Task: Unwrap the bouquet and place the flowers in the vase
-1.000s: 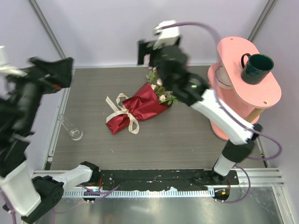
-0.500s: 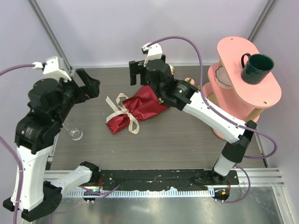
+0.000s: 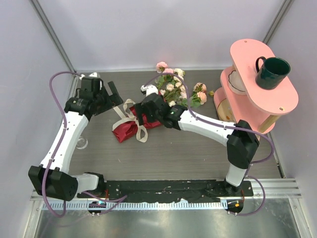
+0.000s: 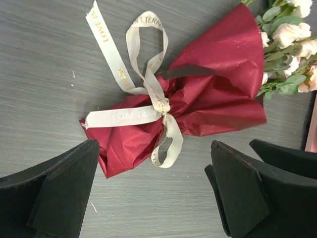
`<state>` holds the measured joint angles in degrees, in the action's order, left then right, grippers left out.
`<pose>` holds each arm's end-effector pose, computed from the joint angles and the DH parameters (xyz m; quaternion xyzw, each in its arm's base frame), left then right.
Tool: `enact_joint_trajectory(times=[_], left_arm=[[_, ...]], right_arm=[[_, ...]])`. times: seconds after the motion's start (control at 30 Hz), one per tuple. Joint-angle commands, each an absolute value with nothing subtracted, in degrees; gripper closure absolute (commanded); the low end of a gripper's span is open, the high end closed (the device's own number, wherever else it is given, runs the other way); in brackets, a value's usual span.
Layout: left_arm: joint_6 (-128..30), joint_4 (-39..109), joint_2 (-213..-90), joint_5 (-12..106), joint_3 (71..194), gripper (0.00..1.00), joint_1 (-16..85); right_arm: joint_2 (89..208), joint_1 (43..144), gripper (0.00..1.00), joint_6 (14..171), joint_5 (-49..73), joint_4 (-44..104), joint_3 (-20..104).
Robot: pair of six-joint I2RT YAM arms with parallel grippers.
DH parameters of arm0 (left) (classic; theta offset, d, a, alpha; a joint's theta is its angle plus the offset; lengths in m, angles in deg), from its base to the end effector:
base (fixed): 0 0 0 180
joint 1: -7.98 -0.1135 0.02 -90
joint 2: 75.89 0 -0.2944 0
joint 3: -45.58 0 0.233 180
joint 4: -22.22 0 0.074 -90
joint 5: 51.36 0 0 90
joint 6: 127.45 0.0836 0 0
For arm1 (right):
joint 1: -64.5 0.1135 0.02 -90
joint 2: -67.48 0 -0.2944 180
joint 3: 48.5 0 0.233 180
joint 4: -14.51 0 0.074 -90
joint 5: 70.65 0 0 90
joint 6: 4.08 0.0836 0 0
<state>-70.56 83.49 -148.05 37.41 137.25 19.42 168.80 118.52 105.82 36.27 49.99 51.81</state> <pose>0.2620 -0.0512 0.3666 -0.1759 0.8955 -0.1458 0.3818 0.2750 0.3373 0.3065 -0.1958 0.8638 0.1628 0.4348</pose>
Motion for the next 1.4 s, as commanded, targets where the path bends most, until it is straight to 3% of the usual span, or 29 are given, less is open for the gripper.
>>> enact_joint_trajectory(times=[0.0,0.27,0.47,0.57,0.77,0.93,1.07,1.2,1.37], left_arm=[[-74.0,74.0,-147.8,38.6,134.0,0.0,18.4],[-73.7,77.0,-162.1,30.1,138.0,0.14,18.3],[-75.9,72.8,-166.7,41.3,135.6,0.29,18.6],[-75.2,71.9,-164.5,39.2,131.7,0.26,19.8],[-73.4,65.0,-157.3,37.8,119.7,0.06,19.9],[-71.0,59.7,-156.5,41.9,115.8,0.08,19.2],[-70.0,59.3,-157.2,40.5,115.4,0.22,18.8],[-69.2,58.4,-159.1,40.8,115.4,0.16,18.7],[-68.8,56.7,-160.0,41.6,115.6,0.21,18.6]], right_arm=[[162.9,117.4,0.0,108.4,32.3,42.9,45.5],[155.9,112.2,0.01,111.7,24.6,37.6,35.4],[153.3,111.4,0.01,111.0,23.1,37.3,33.9],[154.7,111.3,0.01,109.4,20.1,37.0,33.9],[157.1,111.4,0.01,109.2,8.5,31.8,32.2],[158.4,112.4,0.01,108.4,4.6,29.8,32.1],[158.6,112.6,0.01,108.2,4.6,29.7,31.6],[158.3,112.7,0.01,108.2,4.8,29.8,30.9],[158.9,112.6,0.01,108.3,4.8,29.7,31.2]])
